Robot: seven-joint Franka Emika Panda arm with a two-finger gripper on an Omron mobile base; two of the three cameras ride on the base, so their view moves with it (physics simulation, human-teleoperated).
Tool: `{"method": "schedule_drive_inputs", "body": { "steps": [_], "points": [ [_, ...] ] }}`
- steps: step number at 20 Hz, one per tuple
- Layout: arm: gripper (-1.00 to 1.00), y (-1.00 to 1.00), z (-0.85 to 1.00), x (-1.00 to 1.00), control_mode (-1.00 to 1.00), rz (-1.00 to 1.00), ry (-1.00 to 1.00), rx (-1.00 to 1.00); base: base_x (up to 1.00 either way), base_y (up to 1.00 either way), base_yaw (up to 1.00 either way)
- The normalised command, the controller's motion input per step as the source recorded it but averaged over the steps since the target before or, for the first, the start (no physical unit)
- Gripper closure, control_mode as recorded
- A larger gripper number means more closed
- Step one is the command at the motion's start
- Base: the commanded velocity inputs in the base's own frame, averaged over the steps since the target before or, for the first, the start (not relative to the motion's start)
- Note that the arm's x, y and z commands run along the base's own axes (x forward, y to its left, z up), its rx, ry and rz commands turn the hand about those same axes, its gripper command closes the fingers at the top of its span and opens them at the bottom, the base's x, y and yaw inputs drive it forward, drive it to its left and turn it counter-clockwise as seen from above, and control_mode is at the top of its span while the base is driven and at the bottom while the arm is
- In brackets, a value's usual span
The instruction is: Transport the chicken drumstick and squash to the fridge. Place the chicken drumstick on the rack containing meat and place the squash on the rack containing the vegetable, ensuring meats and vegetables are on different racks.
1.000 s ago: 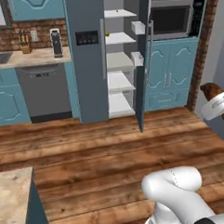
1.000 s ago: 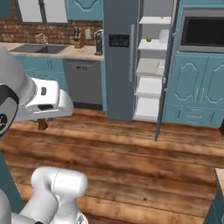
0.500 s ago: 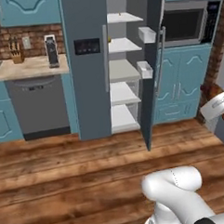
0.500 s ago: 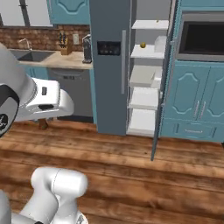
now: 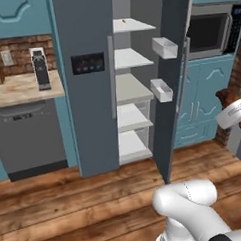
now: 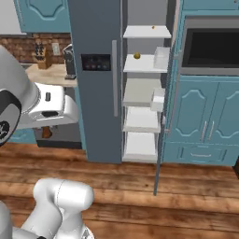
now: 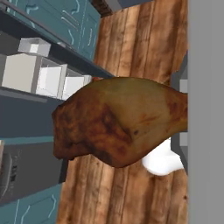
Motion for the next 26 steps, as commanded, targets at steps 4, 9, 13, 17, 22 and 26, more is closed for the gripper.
{"method": "schedule_drive_inputs", "body": {
  "steps": [4, 9, 13, 17, 22, 26],
  "points": [
    [1.0, 0.0, 0.0, 0.0, 1.0, 0.0, 0.0, 0.0, 1.0, 0.24, -0.2],
    [1.0, 0.0, 0.0, 0.0, 1.0, 0.0, 0.0, 0.0, 1.0, 0.34, -0.21],
    [1.0, 0.0, 0.0, 0.0, 1.0, 0.0, 0.0, 0.0, 1.0, 0.13, -0.17],
    [1.0, 0.0, 0.0, 0.0, 1.0, 0.0, 0.0, 0.0, 1.0, 0.0, -0.08],
    [1.0, 0.0, 0.0, 0.0, 1.0, 0.0, 0.0, 0.0, 0.97, -0.16, 0.0],
    [1.0, 0.0, 0.0, 0.0, 1.0, 0.0, 0.0, 0.0, 0.86, -0.22, -0.04]
  ]
}}
